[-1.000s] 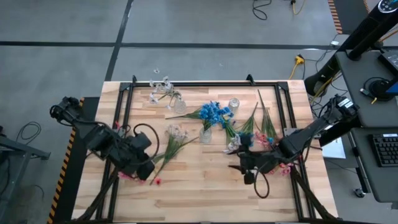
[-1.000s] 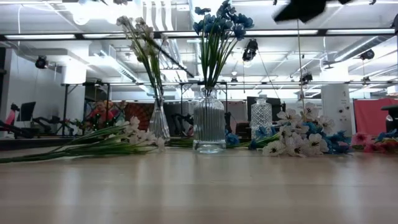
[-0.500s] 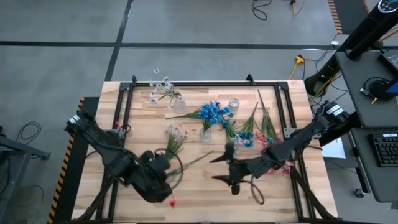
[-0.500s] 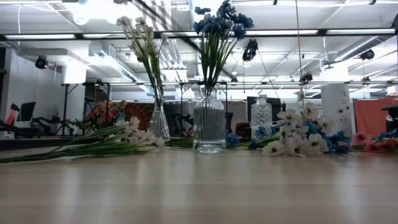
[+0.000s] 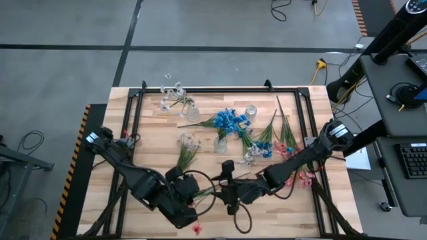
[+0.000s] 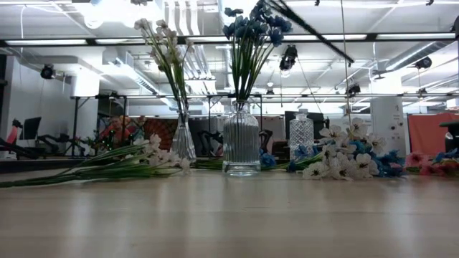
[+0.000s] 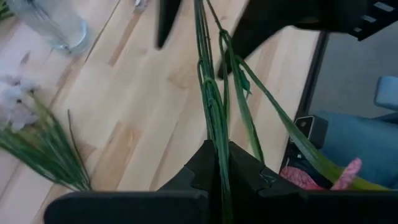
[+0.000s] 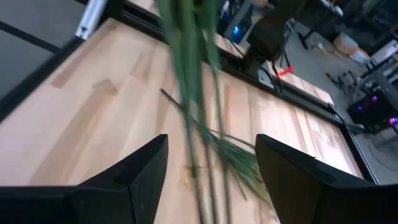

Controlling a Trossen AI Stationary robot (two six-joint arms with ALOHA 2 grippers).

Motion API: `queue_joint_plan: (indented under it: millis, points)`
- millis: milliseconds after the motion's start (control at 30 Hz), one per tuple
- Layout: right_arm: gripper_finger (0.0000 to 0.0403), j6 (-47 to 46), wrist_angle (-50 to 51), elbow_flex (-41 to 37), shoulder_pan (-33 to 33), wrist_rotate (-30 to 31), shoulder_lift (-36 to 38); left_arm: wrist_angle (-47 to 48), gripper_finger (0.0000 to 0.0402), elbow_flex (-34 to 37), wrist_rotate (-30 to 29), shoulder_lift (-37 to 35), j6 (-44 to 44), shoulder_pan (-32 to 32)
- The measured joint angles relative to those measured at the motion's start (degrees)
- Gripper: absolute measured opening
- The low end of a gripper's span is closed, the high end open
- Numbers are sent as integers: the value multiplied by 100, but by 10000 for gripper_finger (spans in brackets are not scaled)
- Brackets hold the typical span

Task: Sort flowers into vase by color
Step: Put the left pink flowers into the right transparent vase

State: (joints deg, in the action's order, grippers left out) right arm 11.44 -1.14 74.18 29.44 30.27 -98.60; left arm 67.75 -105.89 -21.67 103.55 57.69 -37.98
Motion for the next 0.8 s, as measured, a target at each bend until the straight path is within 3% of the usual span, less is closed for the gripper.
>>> queue_joint_plan:
  millis: [233,500,600,800]
  points:
    - [165,-100,23,39,-88,-28,-10,67,6,59,-79,11,-129,54]
    - [51,-94,223,34,-88,-47,-1,70,11,110,-428,11,-123,87]
    - [17,-46,291,34,-88,-71,-1,43,30,47,-493,11,-128,97]
    - [14,-26,585,34,-98,-75,5,141,100,-154,-589,11,-215,96]
